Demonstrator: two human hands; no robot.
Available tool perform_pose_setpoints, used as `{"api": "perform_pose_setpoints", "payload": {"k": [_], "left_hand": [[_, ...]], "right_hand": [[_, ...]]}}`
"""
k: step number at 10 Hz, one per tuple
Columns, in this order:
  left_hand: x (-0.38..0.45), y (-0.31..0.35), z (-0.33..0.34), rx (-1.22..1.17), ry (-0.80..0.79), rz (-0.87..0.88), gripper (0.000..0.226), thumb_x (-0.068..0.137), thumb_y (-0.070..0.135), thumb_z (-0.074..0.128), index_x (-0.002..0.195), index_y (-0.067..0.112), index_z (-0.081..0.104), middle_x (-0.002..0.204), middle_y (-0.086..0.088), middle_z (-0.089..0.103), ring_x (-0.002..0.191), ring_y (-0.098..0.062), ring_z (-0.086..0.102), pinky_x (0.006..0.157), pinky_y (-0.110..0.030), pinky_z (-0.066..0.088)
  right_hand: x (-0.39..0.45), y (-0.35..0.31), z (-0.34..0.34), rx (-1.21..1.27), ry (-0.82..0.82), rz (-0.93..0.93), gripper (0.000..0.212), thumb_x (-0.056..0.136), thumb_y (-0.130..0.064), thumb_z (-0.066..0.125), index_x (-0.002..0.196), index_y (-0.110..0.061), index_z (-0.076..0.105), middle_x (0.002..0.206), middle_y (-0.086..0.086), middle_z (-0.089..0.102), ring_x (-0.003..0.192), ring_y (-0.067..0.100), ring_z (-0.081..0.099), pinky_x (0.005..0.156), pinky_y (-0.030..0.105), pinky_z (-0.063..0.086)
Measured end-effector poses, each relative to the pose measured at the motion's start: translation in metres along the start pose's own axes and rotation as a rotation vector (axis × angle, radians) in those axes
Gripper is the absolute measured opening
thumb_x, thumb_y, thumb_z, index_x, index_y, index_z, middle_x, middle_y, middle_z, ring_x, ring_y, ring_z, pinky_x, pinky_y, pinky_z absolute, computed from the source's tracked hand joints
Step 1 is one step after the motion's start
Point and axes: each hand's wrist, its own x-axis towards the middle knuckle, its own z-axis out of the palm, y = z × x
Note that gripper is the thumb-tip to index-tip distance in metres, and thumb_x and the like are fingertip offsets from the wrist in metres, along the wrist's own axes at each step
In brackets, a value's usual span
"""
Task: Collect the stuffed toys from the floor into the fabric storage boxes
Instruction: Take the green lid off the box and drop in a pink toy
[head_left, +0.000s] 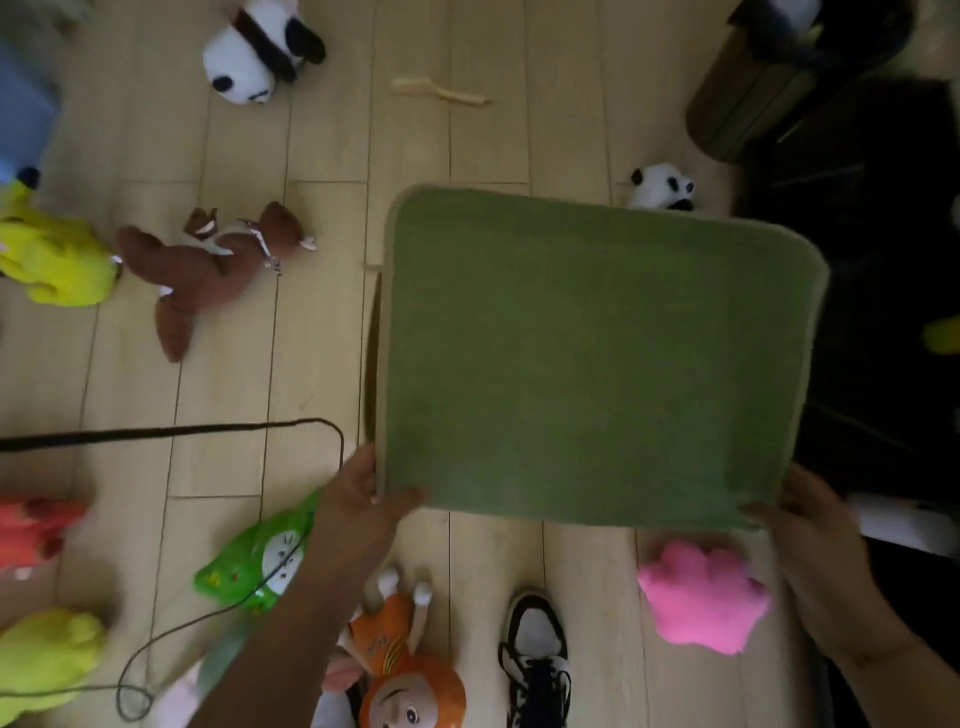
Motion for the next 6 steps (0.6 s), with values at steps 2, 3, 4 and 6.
{"api": "perform_pose_setpoints", "payload": {"k": [2,3,4,6], "left_hand": [[0.006,-0.009,0.011,-0.067,-0.042,-0.071,0.049,0.071,0.022,0.076,0.118,0.026,0.062,0.111,0.003,0.072,0.106,-0.02,0.067,0.095,-0.044,0.052],[0.022,0.006,0.015,-0.168,0.029,0.048,0.036,0.08,0.007,0.07,0.113,0.019,0.064,0.108,-0.002,0.072,0.102,-0.025,0.068,0.088,-0.044,0.054],[0.024,0.019,0.019,-0.204,0.052,0.133,0.028,0.078,0.011,0.069,0.104,0.019,0.066,0.101,0.001,0.074,0.095,-0.018,0.07,0.087,-0.045,0.054],[-0.027,0.028,0.006,-0.065,0.11,0.296,0.018,0.075,0.02,0.075,0.092,0.024,0.072,0.085,0.009,0.075,0.077,-0.006,0.069,0.069,-0.017,0.055]], "right_hand": [[-0.003,0.01,0.019,0.207,-0.203,0.298,0.031,0.078,-0.042,0.069,0.099,-0.021,0.066,0.09,-0.001,0.075,0.084,0.02,0.069,0.064,0.031,0.051],[0.007,0.011,0.029,0.198,-0.201,0.343,0.016,0.09,-0.015,0.055,0.102,-0.022,0.062,0.098,0.002,0.071,0.086,0.02,0.065,0.064,0.029,0.047],[0.01,-0.01,0.032,0.214,-0.095,0.183,0.023,0.089,-0.005,0.055,0.097,-0.025,0.062,0.079,-0.014,0.071,0.079,0.013,0.062,0.056,0.025,0.047],[-0.003,0.008,-0.01,-0.24,-0.138,-0.272,0.04,0.085,-0.025,0.064,0.117,-0.001,0.057,0.111,-0.031,0.034,0.108,-0.018,0.033,0.101,0.005,0.024]]}}
